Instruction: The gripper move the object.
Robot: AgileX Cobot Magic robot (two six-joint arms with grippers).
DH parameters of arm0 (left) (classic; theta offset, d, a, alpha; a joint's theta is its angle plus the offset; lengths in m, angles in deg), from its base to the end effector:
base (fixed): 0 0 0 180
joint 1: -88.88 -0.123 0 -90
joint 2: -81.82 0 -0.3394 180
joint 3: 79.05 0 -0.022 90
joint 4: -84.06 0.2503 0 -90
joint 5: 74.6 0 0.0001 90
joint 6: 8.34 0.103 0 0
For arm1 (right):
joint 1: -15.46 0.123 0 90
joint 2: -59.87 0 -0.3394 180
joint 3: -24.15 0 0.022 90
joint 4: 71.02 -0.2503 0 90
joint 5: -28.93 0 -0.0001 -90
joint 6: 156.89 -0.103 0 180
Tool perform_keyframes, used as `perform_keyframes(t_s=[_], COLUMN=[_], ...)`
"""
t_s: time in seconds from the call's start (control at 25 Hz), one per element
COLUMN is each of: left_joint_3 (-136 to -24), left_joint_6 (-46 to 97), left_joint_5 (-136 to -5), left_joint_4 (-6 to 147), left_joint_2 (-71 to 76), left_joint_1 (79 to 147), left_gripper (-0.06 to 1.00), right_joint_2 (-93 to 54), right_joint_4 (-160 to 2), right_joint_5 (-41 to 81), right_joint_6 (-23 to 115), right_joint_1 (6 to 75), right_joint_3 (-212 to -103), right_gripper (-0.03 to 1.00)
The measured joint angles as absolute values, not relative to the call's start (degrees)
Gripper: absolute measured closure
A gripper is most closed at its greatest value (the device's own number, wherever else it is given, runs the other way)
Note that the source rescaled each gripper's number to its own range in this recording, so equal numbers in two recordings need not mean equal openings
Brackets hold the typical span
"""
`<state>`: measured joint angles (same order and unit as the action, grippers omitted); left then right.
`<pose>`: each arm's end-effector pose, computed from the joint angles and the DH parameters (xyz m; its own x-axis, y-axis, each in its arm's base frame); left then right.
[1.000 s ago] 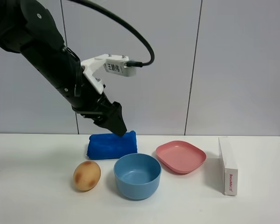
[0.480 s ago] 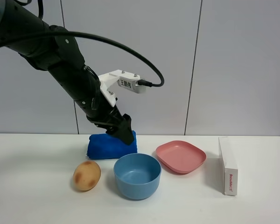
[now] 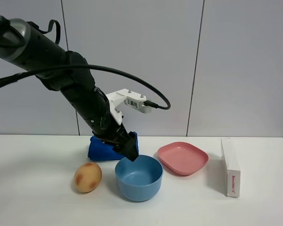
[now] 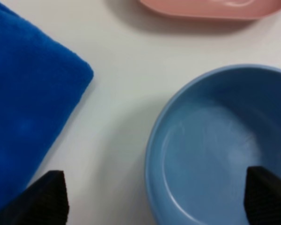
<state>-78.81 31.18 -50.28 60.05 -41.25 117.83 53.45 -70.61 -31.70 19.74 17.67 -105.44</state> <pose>0.3972 -0.2395 0.2044 -0.5224 0.6264 -0.5786 0.7507 0.6597 0.0364 -0.0484 -0.0025 0.2687 -0.4619 0.0375 -0.8861 -0.0075 0.9989 0.0462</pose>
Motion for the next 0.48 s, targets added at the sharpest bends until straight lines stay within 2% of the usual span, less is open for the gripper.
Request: perform_keyframes(t_s=[0.48], left_joint_3=[-78.81], left_joint_6=[31.33], left_joint_5=[-54.11], left_joint_4=[60.05], left_joint_2=[-46.03], left_joint_1=[119.19], left_gripper=[0.08], right_joint_2=[53.45], right_joint_4=[-70.61], right_joint_5=[-31.68], right_joint_6=[19.74], right_joint_1=[17.67], right_joint_3=[-105.44], right_gripper=[-0.03])
